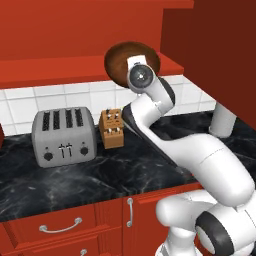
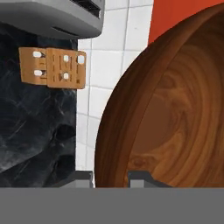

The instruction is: Move the bowls from the cabinet to the plates on the dining table.

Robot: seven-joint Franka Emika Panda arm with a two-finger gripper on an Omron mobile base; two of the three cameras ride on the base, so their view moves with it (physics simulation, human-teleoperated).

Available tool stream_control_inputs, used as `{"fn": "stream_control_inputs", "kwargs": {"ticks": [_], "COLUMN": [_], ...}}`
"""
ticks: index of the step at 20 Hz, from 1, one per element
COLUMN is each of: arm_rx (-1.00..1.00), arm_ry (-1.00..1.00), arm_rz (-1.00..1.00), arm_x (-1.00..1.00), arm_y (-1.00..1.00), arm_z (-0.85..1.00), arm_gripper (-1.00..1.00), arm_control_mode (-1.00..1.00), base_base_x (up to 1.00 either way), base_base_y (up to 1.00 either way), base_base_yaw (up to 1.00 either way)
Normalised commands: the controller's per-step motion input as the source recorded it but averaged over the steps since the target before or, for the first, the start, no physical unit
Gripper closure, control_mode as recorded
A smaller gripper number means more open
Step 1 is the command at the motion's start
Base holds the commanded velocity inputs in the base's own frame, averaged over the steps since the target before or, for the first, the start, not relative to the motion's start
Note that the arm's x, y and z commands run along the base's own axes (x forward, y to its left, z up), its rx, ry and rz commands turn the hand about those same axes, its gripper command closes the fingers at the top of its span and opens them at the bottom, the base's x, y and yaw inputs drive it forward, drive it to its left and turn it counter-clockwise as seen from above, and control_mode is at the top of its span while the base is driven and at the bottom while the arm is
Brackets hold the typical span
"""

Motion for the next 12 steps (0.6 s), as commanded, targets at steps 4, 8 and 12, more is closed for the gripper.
{"fn": "stream_control_inputs", "kwargs": {"ticks": [4,8,12], "arm_rx": [-0.15,-0.11,-0.07], "arm_ry": [0.11,0.14,0.15], "arm_rz": [0.10,0.10,0.08], "arm_x": [-0.87,-0.70,-0.52], "arm_y": [0.02,0.01,0.07], "arm_z": [-0.10,-0.30,-0.38], "arm_gripper": [1.00,1.00,1.00], "arm_control_mode": [-1.00,-1.00,-1.00], "base_base_x": [0.00,0.00,0.00], "base_base_y": [0.00,0.00,0.00], "base_base_yaw": [0.00,0.00,0.00]}}
